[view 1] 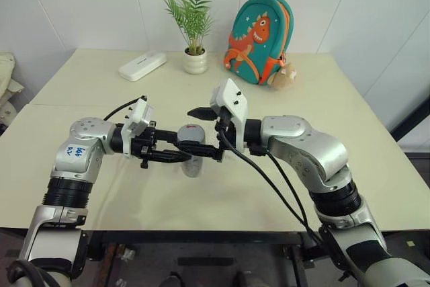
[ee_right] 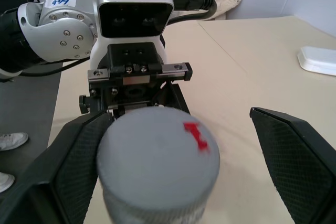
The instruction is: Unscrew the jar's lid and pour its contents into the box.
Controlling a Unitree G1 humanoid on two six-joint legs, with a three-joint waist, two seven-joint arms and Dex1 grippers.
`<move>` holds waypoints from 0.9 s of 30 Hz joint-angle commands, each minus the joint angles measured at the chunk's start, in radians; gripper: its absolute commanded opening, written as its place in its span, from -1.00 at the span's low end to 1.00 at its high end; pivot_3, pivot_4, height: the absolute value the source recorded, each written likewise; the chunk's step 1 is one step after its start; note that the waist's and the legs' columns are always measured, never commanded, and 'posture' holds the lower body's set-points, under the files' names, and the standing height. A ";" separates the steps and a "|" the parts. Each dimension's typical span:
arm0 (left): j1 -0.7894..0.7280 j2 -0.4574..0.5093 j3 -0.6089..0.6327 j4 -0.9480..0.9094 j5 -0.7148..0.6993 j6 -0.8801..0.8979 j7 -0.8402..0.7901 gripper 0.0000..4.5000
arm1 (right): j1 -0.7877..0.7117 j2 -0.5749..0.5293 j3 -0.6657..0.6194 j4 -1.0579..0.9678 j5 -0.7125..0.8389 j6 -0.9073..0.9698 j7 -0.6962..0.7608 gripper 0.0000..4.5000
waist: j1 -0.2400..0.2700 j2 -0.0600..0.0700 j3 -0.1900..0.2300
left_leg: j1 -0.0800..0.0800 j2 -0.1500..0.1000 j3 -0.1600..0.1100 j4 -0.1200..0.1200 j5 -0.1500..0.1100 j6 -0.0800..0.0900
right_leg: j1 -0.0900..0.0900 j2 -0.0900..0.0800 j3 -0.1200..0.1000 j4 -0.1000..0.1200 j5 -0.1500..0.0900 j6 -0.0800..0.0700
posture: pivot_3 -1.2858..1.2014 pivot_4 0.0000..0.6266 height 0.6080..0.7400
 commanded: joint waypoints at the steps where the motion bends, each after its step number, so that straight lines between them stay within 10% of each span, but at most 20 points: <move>1: 0.004 0.006 0.010 -0.045 -0.009 -0.013 -0.014 -0.17 | 0.003 -0.033 -0.064 -0.049 0.012 0.012 -0.012 0.99 | 0.000 0.000 0.000 | 0.000 0.000 0.000 0.000 0.000 0.000 | 0.000 0.000 0.000 0.000 0.000 0.000 | 0.03 -0.52 1.00; 27: -0.015 -0.008 0.007 -0.010 0.006 -0.025 -0.007 -0.17 | 0.037 -0.149 -0.103 -0.153 0.117 0.075 0.012 0.99 | 0.002 0.000 0.000 | 0.000 0.000 0.000 0.000 0.000 0.000 | 0.000 0.000 0.000 0.000 0.000 0.000 | 0.03 -0.52 1.00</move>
